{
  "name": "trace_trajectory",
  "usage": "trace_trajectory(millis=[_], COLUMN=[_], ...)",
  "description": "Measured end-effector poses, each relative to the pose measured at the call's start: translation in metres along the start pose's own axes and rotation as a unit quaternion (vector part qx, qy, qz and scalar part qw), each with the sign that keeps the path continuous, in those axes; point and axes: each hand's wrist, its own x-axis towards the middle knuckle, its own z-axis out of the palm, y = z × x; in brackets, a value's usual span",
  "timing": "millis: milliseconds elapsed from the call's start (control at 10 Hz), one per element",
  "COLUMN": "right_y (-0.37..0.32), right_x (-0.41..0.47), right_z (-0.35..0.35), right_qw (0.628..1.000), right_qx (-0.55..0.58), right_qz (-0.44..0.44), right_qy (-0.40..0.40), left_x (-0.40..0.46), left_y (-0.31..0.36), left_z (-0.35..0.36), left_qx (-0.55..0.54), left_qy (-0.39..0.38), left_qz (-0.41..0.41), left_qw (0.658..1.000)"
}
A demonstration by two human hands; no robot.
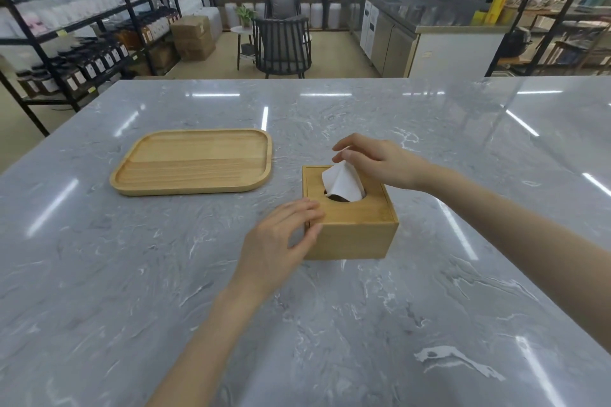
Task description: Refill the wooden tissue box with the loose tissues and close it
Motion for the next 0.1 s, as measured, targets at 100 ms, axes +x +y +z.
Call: trace_trajectory(millis=[100], right_y=[0.0004], right_x=[0.0045], right_z=[-0.0017], right_qw=[0.999], right_qx=[-0.028], right_qz=[0.015], right_qy=[0.019], left_x=[0.0212], left_y=[0.0064], left_z=[-0.0089], left_qx=[0.003], left_qy=[0.013], left_qz=[-0.02], left_qw=[1.0])
